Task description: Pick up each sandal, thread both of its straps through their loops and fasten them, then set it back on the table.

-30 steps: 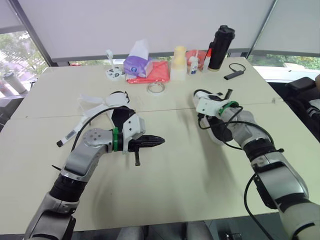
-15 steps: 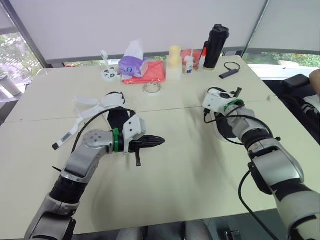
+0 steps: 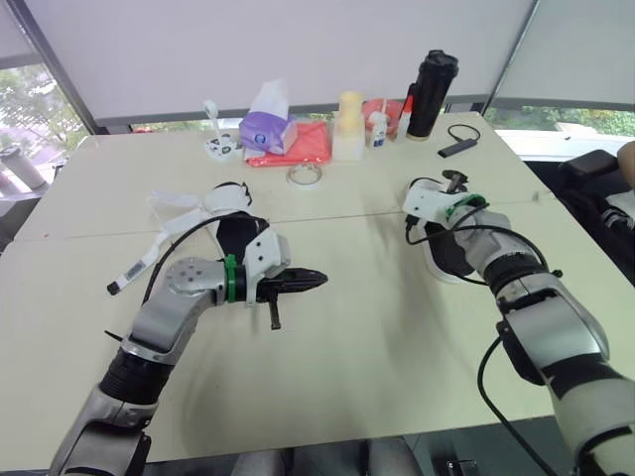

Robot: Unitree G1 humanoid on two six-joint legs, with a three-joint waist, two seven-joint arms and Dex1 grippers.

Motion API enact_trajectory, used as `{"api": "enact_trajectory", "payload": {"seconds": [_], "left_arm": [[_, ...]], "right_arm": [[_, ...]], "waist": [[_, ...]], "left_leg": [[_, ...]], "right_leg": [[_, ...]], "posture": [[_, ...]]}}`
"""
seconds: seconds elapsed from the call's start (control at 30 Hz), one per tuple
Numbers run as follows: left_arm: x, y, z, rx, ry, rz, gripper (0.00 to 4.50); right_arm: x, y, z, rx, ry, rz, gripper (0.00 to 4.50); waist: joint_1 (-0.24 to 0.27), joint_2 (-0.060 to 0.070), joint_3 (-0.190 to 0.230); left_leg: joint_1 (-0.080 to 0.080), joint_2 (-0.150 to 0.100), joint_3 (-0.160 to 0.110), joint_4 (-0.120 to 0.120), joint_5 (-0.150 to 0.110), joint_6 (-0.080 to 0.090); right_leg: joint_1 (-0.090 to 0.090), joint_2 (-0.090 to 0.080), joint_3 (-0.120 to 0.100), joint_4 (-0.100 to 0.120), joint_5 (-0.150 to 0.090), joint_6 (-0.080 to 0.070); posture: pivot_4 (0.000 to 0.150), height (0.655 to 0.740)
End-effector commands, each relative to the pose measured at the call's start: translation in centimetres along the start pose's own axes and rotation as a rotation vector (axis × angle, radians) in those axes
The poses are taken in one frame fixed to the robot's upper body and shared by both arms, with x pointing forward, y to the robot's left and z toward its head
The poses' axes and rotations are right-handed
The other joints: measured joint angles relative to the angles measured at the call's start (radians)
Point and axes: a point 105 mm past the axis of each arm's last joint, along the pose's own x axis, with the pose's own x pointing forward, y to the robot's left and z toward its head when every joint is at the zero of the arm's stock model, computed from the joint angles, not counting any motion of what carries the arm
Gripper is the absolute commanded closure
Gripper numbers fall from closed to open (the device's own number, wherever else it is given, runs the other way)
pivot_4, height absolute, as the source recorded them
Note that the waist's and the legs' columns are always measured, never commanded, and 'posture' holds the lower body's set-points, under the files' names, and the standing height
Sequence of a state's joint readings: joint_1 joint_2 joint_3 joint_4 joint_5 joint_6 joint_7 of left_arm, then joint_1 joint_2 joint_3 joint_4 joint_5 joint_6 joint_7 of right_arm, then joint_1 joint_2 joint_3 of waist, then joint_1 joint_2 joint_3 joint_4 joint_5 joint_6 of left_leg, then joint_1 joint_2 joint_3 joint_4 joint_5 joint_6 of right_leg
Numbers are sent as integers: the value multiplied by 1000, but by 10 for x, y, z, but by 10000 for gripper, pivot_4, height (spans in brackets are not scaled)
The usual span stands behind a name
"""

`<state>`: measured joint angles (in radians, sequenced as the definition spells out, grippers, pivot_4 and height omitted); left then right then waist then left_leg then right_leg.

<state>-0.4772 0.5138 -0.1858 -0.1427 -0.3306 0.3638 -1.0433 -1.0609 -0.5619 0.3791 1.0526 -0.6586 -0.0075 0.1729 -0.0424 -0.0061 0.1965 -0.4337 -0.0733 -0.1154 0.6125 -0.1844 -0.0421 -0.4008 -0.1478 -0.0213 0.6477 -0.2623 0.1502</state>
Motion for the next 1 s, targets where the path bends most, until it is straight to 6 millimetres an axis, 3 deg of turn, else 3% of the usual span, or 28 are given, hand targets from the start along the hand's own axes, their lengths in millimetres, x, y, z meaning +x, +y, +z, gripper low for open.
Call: {"api": "enact_trajectory", "payload": {"seconds": [0.03, 0.17, 0.37, 0.47, 0.57, 0.67, 0.77, 1.0], "left_arm": [[1, -4, 9, 41, -23, -15, 45000], [2, -4, 9, 40, -24, -16, 45000], [1, 0, 11, 48, -29, -2, 45000], [1, 1, 11, 51, -30, 4, 45000], [0, 3, 10, 54, -30, 11, 45000], [-1, 11, 12, 86, -32, 67, 45000], [-2, 23, 15, 81, -39, 165, 45000], [-16, 48, 17, 200, 20, 358, 45000]], "right_arm": [[-17, 0, 1, -4, -46, 74, 721], [-42, -3, 5, 1, -69, 115, 721], [-95, -7, 13, 179, -129, 262, 721], [-110, -10, 20, 263, -164, 319, 721], [-123, -17, 35, 352, -247, 366, 721], [-148, -27, 79, 692, -475, 543, 721], [-185, -29, 123, 863, -737, 763, 721], [-194, -15, 127, 903, -736, 849, 721]], "waist": [[1, 0, 0], [-1, 0, 0], [3, 0, 0], [1, 0, 0], [3, 0, 0], [1, -1, 0], [2, -1, 0], [35, -1, 0]], "left_leg": [[0, 0, 0, 0, 0, 0], [0, 0, 0, 0, 0, 0], [4, 0, 0, 0, 0, 0], [4, 1, 0, 1, 0, 0], [5, 1, 0, 1, 0, 0], [5, 1, 0, 1, 0, 0], [5, 2, -2, 0, 0, 0], [5, 0, -1, 1, -1, 1]], "right_leg": [[0, 0, 0, 0, 0, 0], [1, 0, 0, 0, 0, 0], [5, 0, 0, 0, 0, 0], [5, 0, 0, 0, 0, 0], [5, 0, 0, 0, 0, 0], [5, -1, 0, 0, 0, 0], [5, 0, 0, 0, 0, 0], [6, -1, -1, -1, 0, 1]], "posture": [[1500, 7400], [1500, 7400], [1500, 7400], [1500, 7400], [1500, 7400], [1500, 7400], [1500, 7400], [1500, 7400]]}}
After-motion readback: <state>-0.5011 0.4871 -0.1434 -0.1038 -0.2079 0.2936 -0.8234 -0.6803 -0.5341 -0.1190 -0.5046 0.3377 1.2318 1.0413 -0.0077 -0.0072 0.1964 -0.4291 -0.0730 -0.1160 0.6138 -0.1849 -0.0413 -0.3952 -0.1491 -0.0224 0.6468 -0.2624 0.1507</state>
